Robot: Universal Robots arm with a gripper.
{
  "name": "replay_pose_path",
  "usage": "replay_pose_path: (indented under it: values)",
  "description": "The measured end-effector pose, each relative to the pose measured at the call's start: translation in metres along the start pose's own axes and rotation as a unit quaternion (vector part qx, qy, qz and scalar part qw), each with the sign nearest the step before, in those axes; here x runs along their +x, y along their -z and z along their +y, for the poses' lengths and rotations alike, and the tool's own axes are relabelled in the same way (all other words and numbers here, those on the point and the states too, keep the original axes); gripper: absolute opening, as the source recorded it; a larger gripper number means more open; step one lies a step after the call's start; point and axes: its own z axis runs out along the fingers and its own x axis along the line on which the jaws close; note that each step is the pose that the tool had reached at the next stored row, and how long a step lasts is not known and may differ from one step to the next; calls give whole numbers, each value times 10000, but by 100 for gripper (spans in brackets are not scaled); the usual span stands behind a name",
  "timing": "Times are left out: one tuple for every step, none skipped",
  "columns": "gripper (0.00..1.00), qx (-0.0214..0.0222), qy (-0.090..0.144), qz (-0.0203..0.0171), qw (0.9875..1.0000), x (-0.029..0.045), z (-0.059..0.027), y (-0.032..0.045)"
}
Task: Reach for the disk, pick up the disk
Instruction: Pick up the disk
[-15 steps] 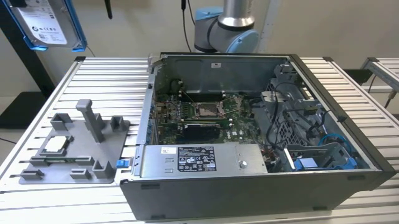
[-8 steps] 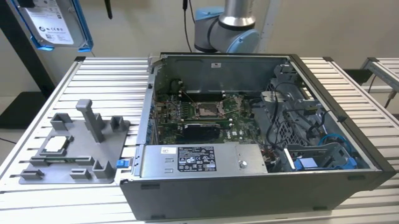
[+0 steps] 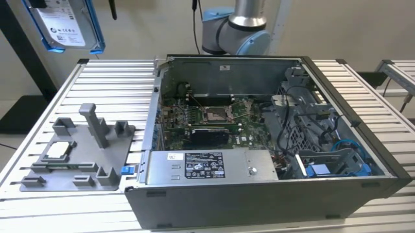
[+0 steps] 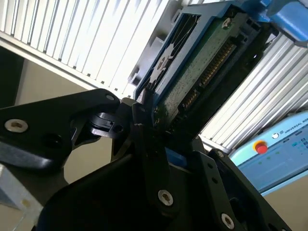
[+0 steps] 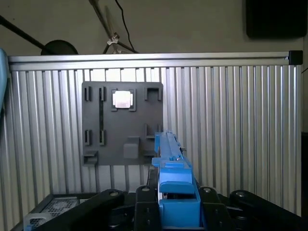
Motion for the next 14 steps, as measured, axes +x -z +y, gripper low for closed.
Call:
replay_pose_path:
  values:
    - [0,0,0,0,10000,-1,-22,0]
    - [0,0,0,0,10000,-2,-44,1]
    - [0,0,0,0,10000,-4,-65,1]
    - [0,0,0,0,10000,-5,-86,1]
    - [0,0,0,0,10000,-6,-108,1]
    - [0,0,0,0,10000,-7,-131,2]
    - [0,0,0,0,10000,-9,-153,2]
    - [0,0,0,0,10000,-10,-177,2]
    - [0,0,0,0,10000,-11,-201,3]
    - [0,0,0,0,10000,-13,-224,3]
    - [0,0,0,0,10000,-14,-246,3]
    - [0,0,0,0,10000,-15,-270,4]
    - [0,0,0,0,10000,-16,-293,4]
    - [0,0,0,0,10000,-18,-314,4]
